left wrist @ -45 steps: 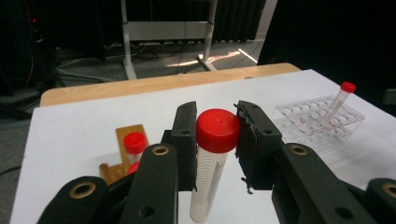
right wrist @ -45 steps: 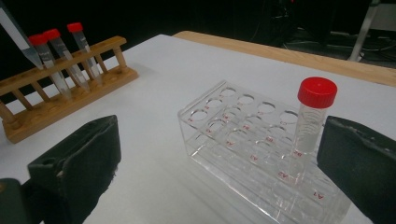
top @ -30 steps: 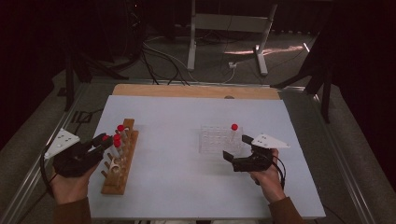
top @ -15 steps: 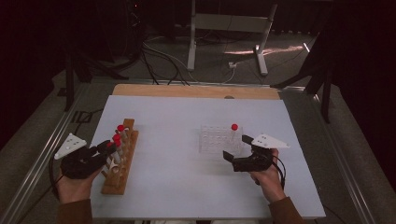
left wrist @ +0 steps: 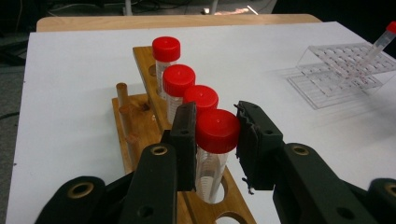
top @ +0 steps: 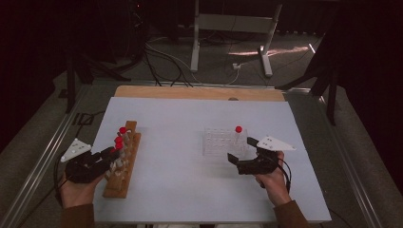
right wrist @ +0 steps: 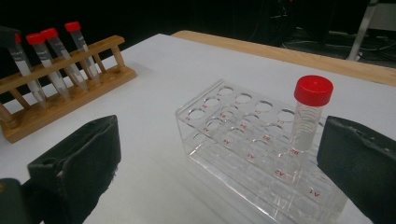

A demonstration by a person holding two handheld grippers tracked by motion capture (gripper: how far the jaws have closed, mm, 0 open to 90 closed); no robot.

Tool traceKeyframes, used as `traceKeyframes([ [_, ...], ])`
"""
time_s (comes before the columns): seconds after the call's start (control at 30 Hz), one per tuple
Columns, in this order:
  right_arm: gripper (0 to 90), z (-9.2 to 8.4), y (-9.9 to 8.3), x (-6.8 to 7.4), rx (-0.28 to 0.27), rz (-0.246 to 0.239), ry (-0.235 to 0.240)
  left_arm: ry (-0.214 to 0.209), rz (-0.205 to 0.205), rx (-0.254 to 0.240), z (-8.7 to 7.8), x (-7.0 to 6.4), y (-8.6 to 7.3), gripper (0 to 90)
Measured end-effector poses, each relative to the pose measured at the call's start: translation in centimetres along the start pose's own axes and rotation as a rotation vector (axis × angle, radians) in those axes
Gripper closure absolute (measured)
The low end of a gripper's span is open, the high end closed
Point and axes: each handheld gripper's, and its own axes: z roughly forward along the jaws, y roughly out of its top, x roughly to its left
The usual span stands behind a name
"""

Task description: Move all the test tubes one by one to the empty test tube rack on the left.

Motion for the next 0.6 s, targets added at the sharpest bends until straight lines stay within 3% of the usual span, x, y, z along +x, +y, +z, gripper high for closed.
traceKeyframes([
  [0.37,0.0,0.04,-0.03,0.02,0.001,-0.004,0.0,-0.005,-0.003,0.025,0.12,0.2,-0.33,69.6],
  [0.6,0.0,-0.01,0.0,0.02,-0.001,-0.003,0.001,-0.007,0.001,0.005,-0.19,0.08,-0.08,62.4],
])
